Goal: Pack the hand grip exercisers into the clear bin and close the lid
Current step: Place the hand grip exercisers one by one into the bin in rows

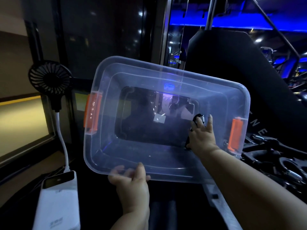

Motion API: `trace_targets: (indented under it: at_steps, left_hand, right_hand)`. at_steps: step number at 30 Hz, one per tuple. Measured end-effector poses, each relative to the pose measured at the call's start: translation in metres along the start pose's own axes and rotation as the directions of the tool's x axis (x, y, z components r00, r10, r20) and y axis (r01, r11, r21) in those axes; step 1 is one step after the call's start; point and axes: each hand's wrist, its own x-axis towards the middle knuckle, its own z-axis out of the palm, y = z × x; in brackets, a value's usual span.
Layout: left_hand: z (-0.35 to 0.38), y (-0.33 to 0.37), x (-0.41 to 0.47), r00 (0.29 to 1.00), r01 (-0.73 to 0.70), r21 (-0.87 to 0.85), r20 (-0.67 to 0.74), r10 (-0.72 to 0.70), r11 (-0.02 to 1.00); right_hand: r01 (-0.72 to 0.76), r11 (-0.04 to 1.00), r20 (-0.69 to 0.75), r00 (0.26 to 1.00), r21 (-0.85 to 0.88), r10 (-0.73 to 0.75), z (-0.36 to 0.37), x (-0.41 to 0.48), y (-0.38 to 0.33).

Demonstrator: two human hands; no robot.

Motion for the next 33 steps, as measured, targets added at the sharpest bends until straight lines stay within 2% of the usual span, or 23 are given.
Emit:
trace_targets:
  at_steps: [7,12,18,20,23,26,29,33]
  left_hand:
    - [0.002,0.0,0.0,1.0,-0.027,0.0,0.003,0.027,1.0]
    - [0.002,-0.001,0.001,0.999,-0.033,0.018,0.01,0.033,0.999]
    - [0.0,-0.003,0.003,1.0,-0.007,0.031,-0.003,0.007,0.999]
    - [0.0,-0.003,0.004,1.0,0.006,0.015,-0.017,-0.005,1.0]
    - [0.002,-0.003,0.006,0.999,0.005,-0.013,-0.033,-0.005,1.0]
    - [0.001,-0.003,0.007,1.0,0.01,0.002,-0.029,-0.01,1.0]
    - [0.0,-0.002,0.006,1.0,0.01,0.009,-0.026,-0.01,1.0]
    - [0.0,0.002,0.004,1.0,-0.005,0.028,-0.021,0.006,1.0]
  right_hand:
    - [0.019,1.0,-0.028,0.999,-0.013,-0.019,0.005,-0.001,0.002]
    - [0.035,0.996,-0.079,0.996,0.078,-0.028,0.002,-0.002,0.005]
    - [0.027,0.944,-0.087,0.996,0.33,0.002,-0.014,-0.013,0.01]
    - [0.031,0.915,-0.133,0.991,0.402,0.025,-0.022,-0.025,0.013]
    - [0.106,0.83,-0.356,0.927,0.548,0.116,-0.027,-0.055,0.023]
    - [0.197,0.773,-0.577,0.776,0.603,0.252,-0.016,-0.09,0.037]
    - [0.157,0.721,-0.584,0.711,0.675,0.392,-0.002,-0.124,0.054]
    - [0.002,0.667,-0.441,0.753,0.745,0.489,0.015,-0.157,0.079]
